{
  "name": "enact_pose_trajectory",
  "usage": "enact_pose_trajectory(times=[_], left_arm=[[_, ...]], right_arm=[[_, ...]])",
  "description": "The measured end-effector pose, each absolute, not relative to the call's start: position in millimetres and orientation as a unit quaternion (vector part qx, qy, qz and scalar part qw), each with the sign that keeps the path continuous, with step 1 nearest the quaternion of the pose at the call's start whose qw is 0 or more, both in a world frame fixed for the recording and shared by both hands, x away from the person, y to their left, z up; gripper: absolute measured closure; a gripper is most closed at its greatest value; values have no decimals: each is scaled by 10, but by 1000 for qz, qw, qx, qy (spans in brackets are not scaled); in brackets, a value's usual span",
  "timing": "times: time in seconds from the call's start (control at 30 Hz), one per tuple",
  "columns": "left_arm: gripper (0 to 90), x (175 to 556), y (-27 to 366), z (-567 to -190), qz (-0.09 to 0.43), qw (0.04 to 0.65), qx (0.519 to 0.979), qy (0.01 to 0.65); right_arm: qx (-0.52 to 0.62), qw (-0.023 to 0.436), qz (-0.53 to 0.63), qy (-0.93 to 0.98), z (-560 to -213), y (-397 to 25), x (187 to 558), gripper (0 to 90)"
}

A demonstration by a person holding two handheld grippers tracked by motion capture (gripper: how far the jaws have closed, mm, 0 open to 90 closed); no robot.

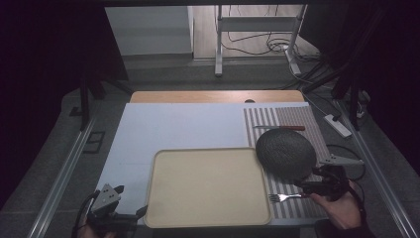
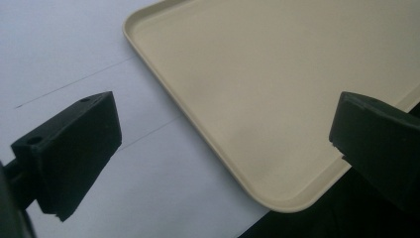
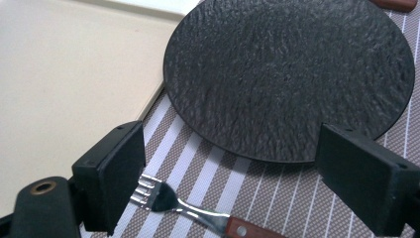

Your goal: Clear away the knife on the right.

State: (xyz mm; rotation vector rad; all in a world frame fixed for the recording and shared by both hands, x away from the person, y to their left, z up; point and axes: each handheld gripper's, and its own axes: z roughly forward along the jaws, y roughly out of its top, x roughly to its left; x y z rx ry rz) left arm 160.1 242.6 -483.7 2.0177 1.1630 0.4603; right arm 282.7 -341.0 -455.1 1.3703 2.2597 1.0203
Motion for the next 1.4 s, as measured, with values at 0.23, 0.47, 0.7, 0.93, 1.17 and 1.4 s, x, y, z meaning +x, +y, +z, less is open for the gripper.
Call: enact_pose_trajectory(times=[0.23, 0.47, 0.7, 0.93, 1.17, 1.4], left_arm=[[0, 1603, 2426, -4838, 179, 374, 788, 455], [0, 1605, 2423, -4839, 180, 373, 788, 456], [0, 1606, 2427, -4839, 179, 372, 787, 457], [0, 1609, 2425, -4840, 179, 372, 787, 458], [0, 1610, 2425, -4840, 179, 371, 787, 459], [0, 1610, 2425, -4840, 179, 371, 787, 459]], right_arm=[[480, 153, 357, 786, -4527, -3416, 2920, 120], [482, 158, 347, 789, -4510, -3412, 3012, 120], [482, 157, 338, 793, -4506, -3382, 3149, 124], [483, 157, 333, 794, -4506, -3364, 3286, 126], [484, 155, 324, 798, -4532, -3333, 3427, 129], [483, 157, 323, 798, -4524, -3315, 3535, 133]])
